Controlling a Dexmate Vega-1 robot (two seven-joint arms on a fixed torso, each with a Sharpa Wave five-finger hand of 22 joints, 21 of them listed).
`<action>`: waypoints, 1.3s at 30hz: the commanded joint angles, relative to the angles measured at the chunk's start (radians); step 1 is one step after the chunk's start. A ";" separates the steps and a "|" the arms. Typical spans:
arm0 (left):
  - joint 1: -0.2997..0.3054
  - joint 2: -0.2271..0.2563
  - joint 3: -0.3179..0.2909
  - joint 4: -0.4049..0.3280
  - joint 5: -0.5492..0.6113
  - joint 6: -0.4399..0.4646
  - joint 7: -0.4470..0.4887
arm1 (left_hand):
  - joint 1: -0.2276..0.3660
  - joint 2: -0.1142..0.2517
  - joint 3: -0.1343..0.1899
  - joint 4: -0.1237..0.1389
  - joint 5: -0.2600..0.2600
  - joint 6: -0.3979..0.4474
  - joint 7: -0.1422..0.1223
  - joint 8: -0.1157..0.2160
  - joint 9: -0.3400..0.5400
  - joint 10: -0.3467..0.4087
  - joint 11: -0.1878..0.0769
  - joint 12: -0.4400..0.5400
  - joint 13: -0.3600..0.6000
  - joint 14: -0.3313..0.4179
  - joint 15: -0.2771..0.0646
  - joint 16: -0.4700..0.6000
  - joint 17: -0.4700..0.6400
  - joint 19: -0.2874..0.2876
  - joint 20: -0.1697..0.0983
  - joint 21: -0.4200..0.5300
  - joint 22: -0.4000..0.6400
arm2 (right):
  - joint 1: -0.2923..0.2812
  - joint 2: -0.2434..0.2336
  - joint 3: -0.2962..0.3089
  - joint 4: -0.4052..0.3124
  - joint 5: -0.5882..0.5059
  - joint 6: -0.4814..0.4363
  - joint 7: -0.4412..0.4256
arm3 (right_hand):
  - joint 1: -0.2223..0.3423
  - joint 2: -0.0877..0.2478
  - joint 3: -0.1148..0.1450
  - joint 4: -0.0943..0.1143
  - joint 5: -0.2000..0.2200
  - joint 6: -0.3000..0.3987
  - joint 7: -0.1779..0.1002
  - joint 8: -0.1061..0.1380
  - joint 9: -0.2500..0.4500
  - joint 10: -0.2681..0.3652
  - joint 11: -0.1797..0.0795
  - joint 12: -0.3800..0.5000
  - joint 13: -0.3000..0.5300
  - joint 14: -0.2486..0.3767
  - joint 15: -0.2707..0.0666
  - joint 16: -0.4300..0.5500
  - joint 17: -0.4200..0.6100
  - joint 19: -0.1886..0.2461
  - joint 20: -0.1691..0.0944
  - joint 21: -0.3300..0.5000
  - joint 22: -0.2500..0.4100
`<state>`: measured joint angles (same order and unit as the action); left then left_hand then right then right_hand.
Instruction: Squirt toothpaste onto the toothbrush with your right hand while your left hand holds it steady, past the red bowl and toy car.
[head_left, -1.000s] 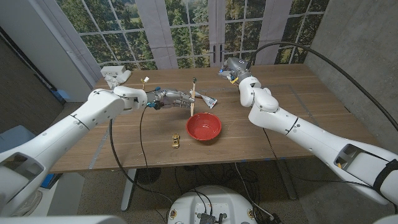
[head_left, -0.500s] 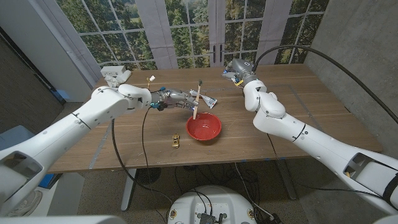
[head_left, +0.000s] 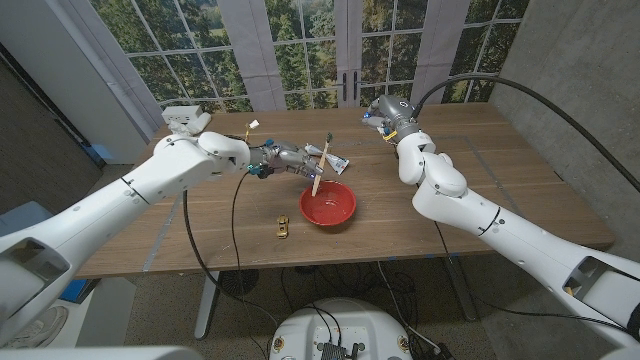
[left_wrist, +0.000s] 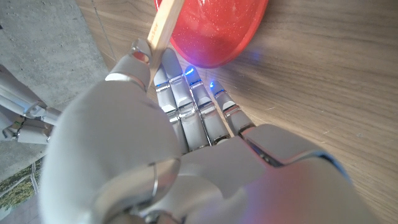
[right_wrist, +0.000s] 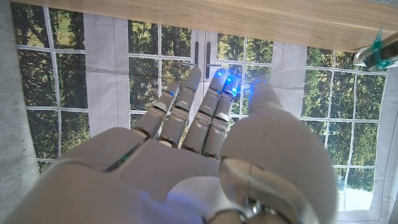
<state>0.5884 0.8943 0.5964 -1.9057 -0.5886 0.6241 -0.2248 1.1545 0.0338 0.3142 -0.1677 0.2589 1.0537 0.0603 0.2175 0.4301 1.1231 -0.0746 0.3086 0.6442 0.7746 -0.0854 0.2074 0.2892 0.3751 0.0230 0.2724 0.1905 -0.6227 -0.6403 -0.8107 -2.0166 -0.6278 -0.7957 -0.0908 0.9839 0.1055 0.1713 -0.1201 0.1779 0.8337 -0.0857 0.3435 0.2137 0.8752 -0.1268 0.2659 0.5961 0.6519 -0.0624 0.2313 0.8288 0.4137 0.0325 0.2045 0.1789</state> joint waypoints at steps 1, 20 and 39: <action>-0.036 -0.018 0.063 -0.009 0.055 0.017 -0.033 | 0.071 0.078 0.013 -0.001 0.005 0.004 -0.008 -0.002 0.001 0.074 -0.079 -0.004 -0.002 -0.016 -0.127 -0.012 -0.015 -0.009 0.001 -0.004 0.000 | -0.021 -0.012 0.016 -0.020 0.013 0.004 -0.015 | -0.003 -0.008 -0.004 -0.004 -0.001 0.007 0.006 -0.002 0.003 0.005 0.007 -0.001 0.005 -0.006 -0.108 0.009 0.003 0.004 0.002 0.005 0.005; -0.084 -0.022 0.134 -0.016 0.166 0.044 -0.083 | 0.058 0.079 0.015 0.003 -0.001 0.002 -0.010 -0.005 -0.005 0.073 -0.082 -0.013 -0.008 -0.010 -0.130 -0.005 -0.034 -0.036 0.016 -0.019 -0.002 | -0.025 -0.012 0.033 -0.004 0.046 0.033 -0.024 | -0.007 -0.006 -0.005 -0.009 0.000 0.010 0.006 -0.005 0.002 0.006 0.008 -0.006 0.008 -0.007 -0.107 0.016 -0.002 0.002 0.002 0.005 0.005; -0.103 -0.039 0.187 -0.039 0.315 0.035 -0.086 | 0.055 0.077 0.021 -0.001 -0.005 0.001 -0.017 -0.006 -0.009 0.075 -0.086 -0.028 -0.026 -0.028 -0.134 -0.011 -0.052 -0.036 0.009 -0.022 -0.003 | -0.030 -0.024 0.050 0.025 0.071 0.102 -0.048 | -0.011 -0.004 -0.006 -0.012 0.000 0.010 0.003 -0.009 0.002 0.008 0.007 -0.010 0.011 -0.010 -0.111 0.021 -0.006 -0.011 0.003 0.001 0.005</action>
<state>0.4926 0.8714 0.7582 -1.9345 -0.3537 0.6478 -0.3133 1.1467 0.0416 0.3261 -0.1673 0.2542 1.0520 0.0479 0.2116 0.4196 1.1193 -0.0783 0.2824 0.6163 0.7519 -0.0807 0.1956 0.2367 0.3414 0.0357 0.2514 0.1860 -0.6482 -0.6589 -0.7740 -2.0080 -0.5707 -0.7273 -0.1288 0.9777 0.0989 0.1631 -0.1283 0.1779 0.8393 -0.0804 0.3398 0.2140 0.8807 -0.1214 0.2584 0.6052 0.6465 -0.0607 0.2466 0.8243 0.4030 0.0357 0.2045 0.1789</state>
